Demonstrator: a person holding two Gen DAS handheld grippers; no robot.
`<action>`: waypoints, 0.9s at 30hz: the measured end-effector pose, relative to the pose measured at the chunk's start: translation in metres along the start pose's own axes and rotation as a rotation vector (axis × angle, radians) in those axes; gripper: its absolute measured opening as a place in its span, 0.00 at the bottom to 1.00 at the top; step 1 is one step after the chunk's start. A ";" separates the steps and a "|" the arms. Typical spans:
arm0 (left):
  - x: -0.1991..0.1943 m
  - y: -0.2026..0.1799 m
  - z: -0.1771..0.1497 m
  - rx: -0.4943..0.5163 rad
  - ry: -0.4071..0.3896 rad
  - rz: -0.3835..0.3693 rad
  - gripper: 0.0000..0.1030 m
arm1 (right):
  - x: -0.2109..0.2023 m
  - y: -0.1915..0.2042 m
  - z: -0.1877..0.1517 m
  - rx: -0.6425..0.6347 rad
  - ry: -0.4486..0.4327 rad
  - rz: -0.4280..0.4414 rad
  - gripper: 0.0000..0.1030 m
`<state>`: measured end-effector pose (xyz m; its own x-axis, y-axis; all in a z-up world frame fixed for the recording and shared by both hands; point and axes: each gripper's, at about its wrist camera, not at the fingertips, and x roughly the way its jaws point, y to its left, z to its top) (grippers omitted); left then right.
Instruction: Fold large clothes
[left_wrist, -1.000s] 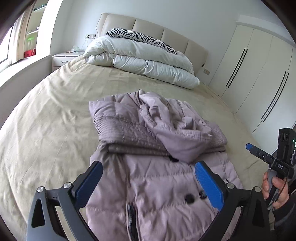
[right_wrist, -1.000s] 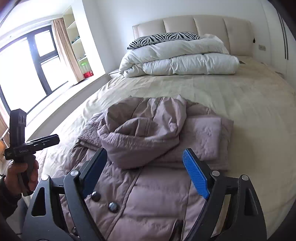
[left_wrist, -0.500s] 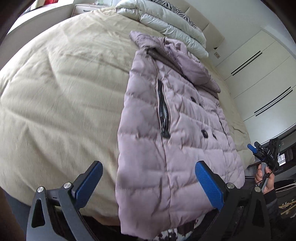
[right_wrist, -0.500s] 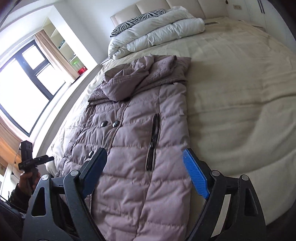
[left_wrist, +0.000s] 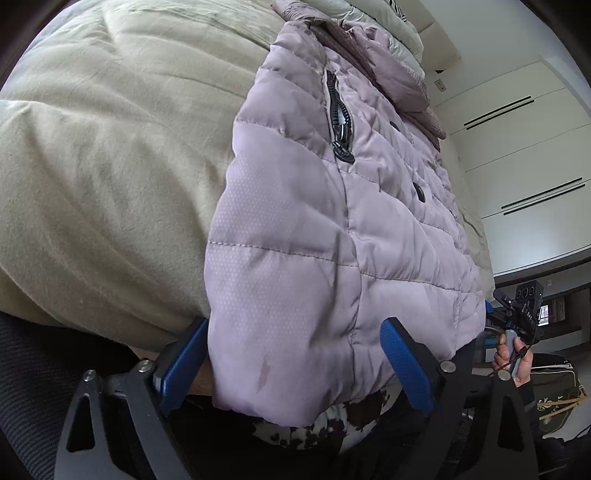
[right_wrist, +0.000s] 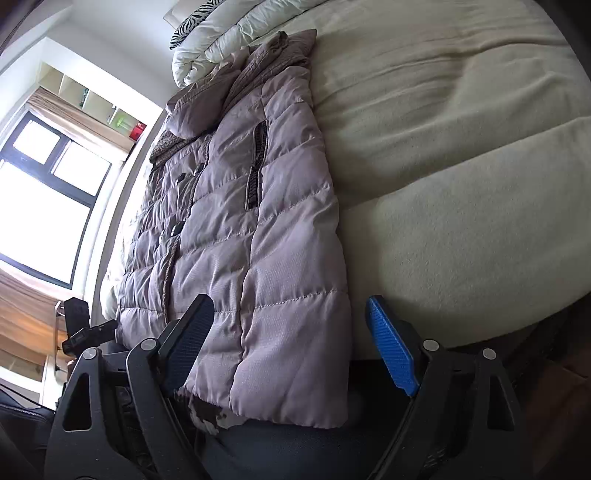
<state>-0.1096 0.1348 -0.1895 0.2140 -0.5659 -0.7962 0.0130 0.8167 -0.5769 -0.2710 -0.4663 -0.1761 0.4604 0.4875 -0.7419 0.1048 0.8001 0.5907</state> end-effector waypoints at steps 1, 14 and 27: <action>0.003 0.000 0.000 -0.001 0.013 -0.009 0.85 | 0.002 0.000 -0.002 0.003 0.014 0.014 0.82; 0.004 0.011 0.001 -0.057 0.039 -0.100 0.35 | 0.022 -0.009 -0.004 0.063 0.101 0.052 0.29; -0.025 -0.027 -0.017 0.108 0.008 -0.054 0.12 | -0.002 0.016 -0.023 0.019 0.055 0.033 0.07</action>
<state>-0.1315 0.1249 -0.1575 0.2026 -0.6098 -0.7662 0.1292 0.7923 -0.5963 -0.2901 -0.4465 -0.1729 0.4146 0.5328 -0.7377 0.1074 0.7764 0.6211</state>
